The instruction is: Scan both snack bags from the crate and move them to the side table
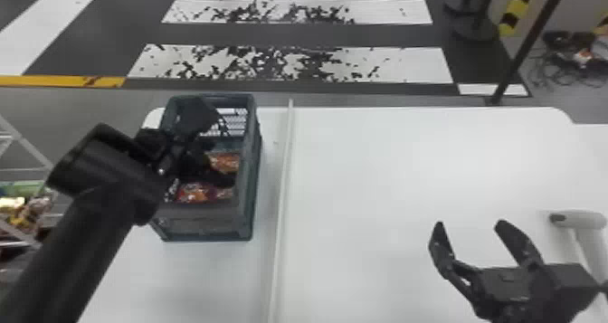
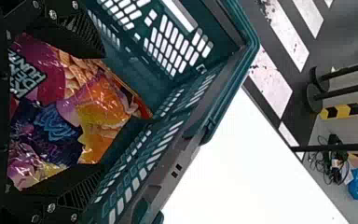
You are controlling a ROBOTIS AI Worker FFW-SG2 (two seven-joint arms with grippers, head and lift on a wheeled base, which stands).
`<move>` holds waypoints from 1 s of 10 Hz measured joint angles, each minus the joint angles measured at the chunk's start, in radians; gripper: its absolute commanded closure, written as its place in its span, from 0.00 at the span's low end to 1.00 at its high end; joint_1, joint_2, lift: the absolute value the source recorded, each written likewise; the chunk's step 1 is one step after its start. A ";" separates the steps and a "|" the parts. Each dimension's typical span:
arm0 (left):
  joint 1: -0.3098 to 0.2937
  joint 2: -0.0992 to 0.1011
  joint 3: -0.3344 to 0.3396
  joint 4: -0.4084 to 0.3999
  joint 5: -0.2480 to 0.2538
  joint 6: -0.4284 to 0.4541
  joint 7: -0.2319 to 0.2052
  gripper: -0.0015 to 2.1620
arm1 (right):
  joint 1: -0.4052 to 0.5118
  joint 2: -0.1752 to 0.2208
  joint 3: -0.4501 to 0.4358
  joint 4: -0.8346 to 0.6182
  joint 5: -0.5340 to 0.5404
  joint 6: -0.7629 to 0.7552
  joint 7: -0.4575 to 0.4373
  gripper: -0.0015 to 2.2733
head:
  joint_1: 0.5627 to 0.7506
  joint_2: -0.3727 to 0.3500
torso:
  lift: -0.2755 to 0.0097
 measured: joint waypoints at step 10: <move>-0.073 -0.048 -0.046 0.209 -0.087 -0.054 0.008 0.99 | -0.005 0.000 -0.001 0.015 -0.003 0.001 0.000 0.02 | 0.70 0.58 | 0.70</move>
